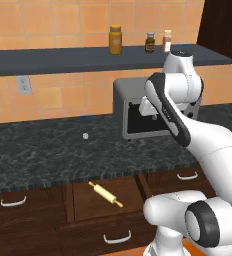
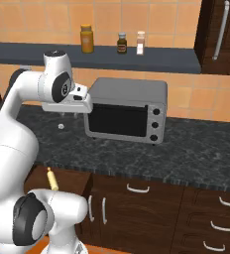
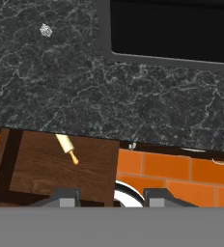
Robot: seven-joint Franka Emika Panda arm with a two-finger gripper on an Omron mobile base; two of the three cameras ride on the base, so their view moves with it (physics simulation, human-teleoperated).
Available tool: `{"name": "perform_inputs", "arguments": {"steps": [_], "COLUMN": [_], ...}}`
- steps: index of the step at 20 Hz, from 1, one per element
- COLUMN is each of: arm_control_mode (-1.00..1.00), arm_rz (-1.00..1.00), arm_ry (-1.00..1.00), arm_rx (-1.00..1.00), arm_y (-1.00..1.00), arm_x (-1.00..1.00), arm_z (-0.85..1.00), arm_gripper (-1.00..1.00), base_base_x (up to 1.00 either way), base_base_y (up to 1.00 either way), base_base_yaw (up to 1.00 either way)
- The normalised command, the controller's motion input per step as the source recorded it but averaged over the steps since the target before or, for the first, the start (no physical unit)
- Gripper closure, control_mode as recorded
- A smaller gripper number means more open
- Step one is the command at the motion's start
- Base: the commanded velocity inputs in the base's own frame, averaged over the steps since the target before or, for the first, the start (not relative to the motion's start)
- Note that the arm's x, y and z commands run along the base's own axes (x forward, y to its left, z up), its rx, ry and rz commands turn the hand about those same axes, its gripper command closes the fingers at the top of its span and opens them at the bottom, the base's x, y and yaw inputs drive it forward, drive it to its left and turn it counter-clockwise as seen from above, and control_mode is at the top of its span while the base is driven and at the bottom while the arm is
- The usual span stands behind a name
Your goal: Pick the rolling pin from the drawer and place it on the counter.
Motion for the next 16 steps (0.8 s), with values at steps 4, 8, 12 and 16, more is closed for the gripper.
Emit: {"name": "perform_inputs", "arguments": {"steps": [4, 8, 12, 16], "arm_control_mode": [1.0, 1.0, 1.0, 1.0], "arm_rz": [0.0, 0.0, 0.0, 0.0], "arm_ry": [0.0, 0.0, 0.0, 0.0], "arm_rx": [0.0, 0.0, 0.0, 0.0], "arm_y": [0.0, 0.0, 0.0, 0.0], "arm_x": [0.0, 0.0, 0.0, 0.0], "arm_z": [0.0, 0.0, 0.0, 0.0], "arm_gripper": [-1.0, -1.0, -1.0, -1.0], "base_base_x": [-0.05, -0.13, 0.0, 0.3], "base_base_y": [-0.03, -0.76, -0.81, -0.25], "base_base_yaw": [0.0, -0.01, 0.0, 0.0]}}
